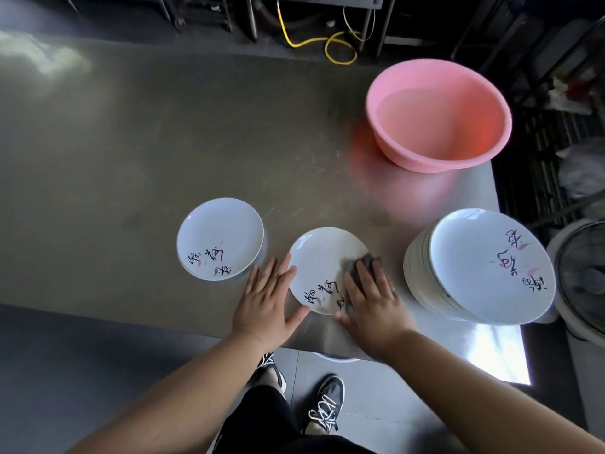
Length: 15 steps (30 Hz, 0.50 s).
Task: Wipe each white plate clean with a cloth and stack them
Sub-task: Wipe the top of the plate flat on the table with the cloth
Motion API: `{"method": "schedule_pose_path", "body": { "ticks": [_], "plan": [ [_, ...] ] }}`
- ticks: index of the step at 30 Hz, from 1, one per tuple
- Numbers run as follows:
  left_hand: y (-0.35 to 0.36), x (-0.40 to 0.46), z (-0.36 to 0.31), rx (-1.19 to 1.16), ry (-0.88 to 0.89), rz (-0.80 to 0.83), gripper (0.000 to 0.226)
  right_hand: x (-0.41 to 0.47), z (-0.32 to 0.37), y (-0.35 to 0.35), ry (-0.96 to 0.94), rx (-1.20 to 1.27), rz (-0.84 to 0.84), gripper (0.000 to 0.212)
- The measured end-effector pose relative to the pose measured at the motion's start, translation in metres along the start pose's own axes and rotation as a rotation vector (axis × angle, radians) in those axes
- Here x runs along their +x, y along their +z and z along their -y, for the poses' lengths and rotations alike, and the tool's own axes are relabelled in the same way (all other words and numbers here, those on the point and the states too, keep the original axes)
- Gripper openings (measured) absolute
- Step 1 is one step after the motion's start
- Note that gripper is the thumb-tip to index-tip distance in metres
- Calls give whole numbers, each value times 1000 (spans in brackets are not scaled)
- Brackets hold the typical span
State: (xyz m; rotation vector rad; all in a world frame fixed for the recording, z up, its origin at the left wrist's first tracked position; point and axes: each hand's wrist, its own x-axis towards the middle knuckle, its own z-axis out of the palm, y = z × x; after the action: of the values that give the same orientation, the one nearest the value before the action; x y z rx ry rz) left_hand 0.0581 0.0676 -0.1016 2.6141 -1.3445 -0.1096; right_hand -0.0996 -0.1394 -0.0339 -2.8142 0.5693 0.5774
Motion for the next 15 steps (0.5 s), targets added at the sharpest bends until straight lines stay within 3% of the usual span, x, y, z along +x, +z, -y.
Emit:
{"method": "schedule_pose_path", "body": {
  "ticks": [4,10,15],
  "plan": [
    [0,1,1,-18,-5,-1,71,24,-1,-9,95,111,-8,83],
    [3,0,2,-33,-4,-17,67,-26,30,10,117,144,94,102],
    [3,1,1,-42,-13,11,65,24,6,-14,134,186,-18,79]
  ]
}}
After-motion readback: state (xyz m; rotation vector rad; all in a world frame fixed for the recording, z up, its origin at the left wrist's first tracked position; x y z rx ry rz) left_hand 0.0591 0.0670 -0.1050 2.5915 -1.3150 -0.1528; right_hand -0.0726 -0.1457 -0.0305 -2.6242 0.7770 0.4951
